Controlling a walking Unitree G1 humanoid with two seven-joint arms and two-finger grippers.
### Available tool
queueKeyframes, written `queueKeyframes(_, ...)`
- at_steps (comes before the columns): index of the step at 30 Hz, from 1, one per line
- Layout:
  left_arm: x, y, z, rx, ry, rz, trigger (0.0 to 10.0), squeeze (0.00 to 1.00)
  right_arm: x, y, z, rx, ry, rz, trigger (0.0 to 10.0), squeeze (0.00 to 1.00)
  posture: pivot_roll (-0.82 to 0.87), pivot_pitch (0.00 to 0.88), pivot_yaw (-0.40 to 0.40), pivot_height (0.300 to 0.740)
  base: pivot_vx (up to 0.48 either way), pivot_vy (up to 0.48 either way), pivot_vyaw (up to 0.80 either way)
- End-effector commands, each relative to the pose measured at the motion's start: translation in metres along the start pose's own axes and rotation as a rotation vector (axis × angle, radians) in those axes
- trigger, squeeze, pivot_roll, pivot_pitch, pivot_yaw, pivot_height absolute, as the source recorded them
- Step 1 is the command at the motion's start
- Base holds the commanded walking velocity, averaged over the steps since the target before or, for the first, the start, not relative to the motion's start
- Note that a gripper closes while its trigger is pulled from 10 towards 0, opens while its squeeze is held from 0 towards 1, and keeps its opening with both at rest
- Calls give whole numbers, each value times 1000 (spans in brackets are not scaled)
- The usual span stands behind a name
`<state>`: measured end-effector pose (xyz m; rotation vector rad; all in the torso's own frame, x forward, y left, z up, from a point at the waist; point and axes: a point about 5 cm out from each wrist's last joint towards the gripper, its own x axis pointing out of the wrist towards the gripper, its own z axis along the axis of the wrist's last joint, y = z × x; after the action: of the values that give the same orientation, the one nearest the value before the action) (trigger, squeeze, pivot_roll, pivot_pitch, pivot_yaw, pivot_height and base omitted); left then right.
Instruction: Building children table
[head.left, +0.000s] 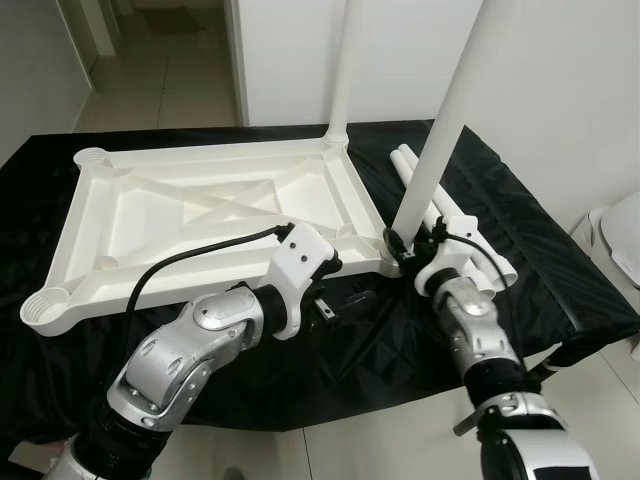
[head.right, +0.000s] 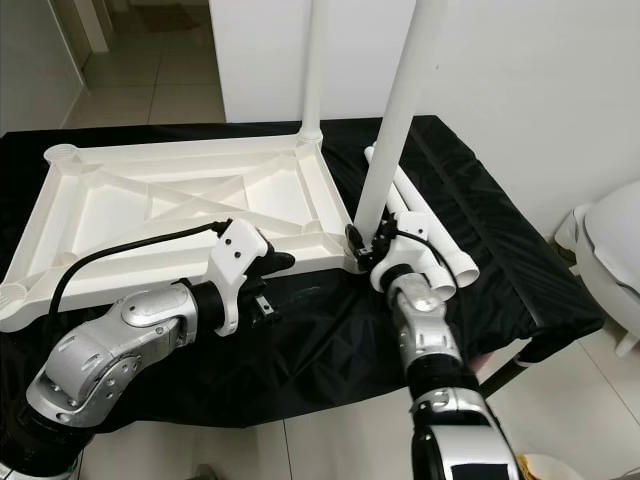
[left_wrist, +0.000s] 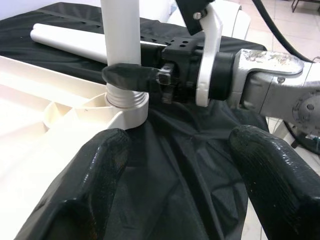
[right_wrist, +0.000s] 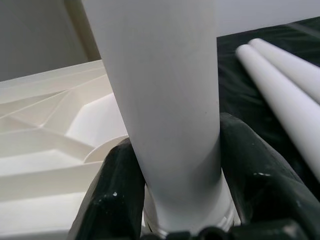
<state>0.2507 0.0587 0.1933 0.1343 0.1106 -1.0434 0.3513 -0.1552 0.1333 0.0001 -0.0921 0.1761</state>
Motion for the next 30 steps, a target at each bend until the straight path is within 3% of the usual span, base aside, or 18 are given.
queueKeyframes(1, 0, -5, 0, -1, 7, -59, 10000, 0, -3, -2, 0, 1, 6, -84, 0, 0, -17, 15, -15, 740, 0, 0, 0)
queueKeyframes(4, 0, -5, -1, -2, 7, -60, 10000, 0, -4, 1, -1, -9, 8, -126, 0, 0, -18, 12, -17, 740, 0, 0, 0)
queueKeyframes(6, 1, -6, -1, 0, 6, -65, 10000, 0, -9, 9, -3, -13, 13, -253, 0, 0, -22, 5, -19, 740, 0, 0, 0)
queueKeyframes(10, 2, -6, 0, 0, 5, -68, 10000, 0, -11, 19, -6, -5, 34, -325, 0, 0, -20, 4, -20, 740, 0, 0, 0)
queueKeyframes(14, 2, -7, 0, 0, 4, -70, 10000, 0, -10, 29, -4, 11, 33, -308, 0, 0, -21, 2, -20, 740, 0, 0, 0)
queueKeyframes(19, 2, -7, -1, 0, 6, -73, 10000, 0, -11, 29, -4, -7, 49, -297, 0, 0, -21, 2, -25, 740, 0, 0, 0)
queueKeyframes(20, 2, -7, -1, -1, 5, -71, 10000, 0, -11, 29, -4, -2, 60, -289, 10000, 0, -22, 1, -26, 740, 0, 0, 0)
queueKeyframes(25, 3, -8, -1, -3, 3, -70, 10000, 0, -11, 27, -6, 1, 74, -306, 10000, 0, -22, 0, -30, 740, 0, 0, 0)
queueKeyframes(26, 3, -8, -1, -3, 2, -70, 10000, 0, -12, 25, -5, 3, 74, -312, 10000, 1000, -22, 0, -32, 740, 0, 0, 0)
queueKeyframes(30, 3, -8, -1, -4, 0, -66, 10000, 0, -10, 17, -2, 10, 62, -298, 10000, 1000, -23, 0, -36, 740, 0, 0, 0)
